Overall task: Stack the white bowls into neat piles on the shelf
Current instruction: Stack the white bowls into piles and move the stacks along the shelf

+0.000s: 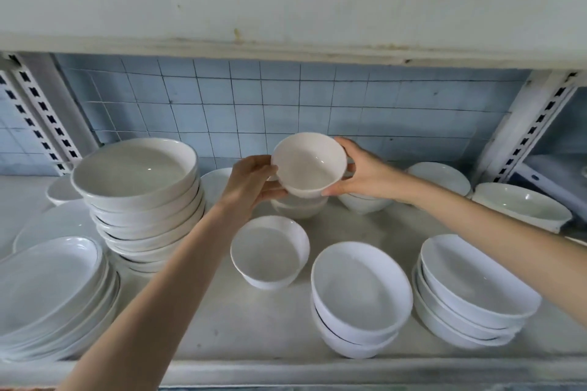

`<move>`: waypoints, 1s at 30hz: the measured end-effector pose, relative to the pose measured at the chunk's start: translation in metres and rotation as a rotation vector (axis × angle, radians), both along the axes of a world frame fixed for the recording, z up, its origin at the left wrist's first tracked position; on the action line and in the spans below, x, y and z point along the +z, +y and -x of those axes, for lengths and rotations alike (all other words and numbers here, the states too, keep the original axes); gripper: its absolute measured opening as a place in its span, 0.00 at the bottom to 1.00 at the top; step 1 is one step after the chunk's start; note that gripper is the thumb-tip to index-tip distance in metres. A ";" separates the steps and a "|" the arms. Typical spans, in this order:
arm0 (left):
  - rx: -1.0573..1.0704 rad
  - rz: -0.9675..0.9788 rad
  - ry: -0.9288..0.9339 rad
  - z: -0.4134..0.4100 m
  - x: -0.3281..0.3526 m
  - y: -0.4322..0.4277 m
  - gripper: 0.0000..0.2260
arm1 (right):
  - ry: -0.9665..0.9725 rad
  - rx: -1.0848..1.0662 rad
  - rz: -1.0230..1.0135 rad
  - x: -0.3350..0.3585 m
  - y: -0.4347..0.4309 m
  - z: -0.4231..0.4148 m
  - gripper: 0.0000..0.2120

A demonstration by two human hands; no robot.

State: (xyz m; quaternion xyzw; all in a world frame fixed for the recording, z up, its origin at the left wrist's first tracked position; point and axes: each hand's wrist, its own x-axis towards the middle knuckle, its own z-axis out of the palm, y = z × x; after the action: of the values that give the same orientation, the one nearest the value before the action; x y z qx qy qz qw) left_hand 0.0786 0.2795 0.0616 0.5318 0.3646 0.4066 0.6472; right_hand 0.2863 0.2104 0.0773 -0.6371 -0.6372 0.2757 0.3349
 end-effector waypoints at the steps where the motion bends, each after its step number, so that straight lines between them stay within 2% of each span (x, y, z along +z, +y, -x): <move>1: 0.017 -0.013 0.026 -0.001 -0.001 0.002 0.10 | 0.001 -0.014 0.000 -0.001 0.004 0.004 0.44; 8: 0.079 -0.152 0.254 -0.013 -0.010 0.028 0.12 | -0.033 -0.121 0.083 -0.019 0.023 0.015 0.42; 15: 0.022 -0.143 0.415 -0.016 -0.028 0.035 0.13 | -0.025 -0.095 0.160 -0.037 0.028 0.019 0.39; 18: -0.022 -0.184 0.547 -0.018 -0.032 0.038 0.15 | -0.058 -0.091 0.194 -0.036 0.027 0.017 0.25; 20: -0.071 -0.213 0.629 -0.017 -0.033 0.037 0.14 | -0.071 -0.098 0.198 -0.038 0.028 0.014 0.20; 23: -0.107 -0.281 0.714 -0.016 -0.032 0.034 0.09 | -0.114 -0.103 0.200 -0.041 0.031 0.016 0.27; 27: -0.113 -0.341 0.782 -0.015 -0.034 0.031 0.13 | -0.152 -0.110 0.188 -0.043 0.035 0.015 0.37; 30: -0.125 -0.351 0.807 -0.015 -0.037 0.033 0.15 | -0.195 -0.099 0.163 -0.044 0.035 0.016 0.36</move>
State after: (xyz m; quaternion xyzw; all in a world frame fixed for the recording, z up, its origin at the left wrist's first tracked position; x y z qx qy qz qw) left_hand 0.0937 0.3127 0.0244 0.7708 0.4808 0.1823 0.3762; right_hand 0.2704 0.2451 0.0331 -0.7167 -0.6099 0.2466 0.2315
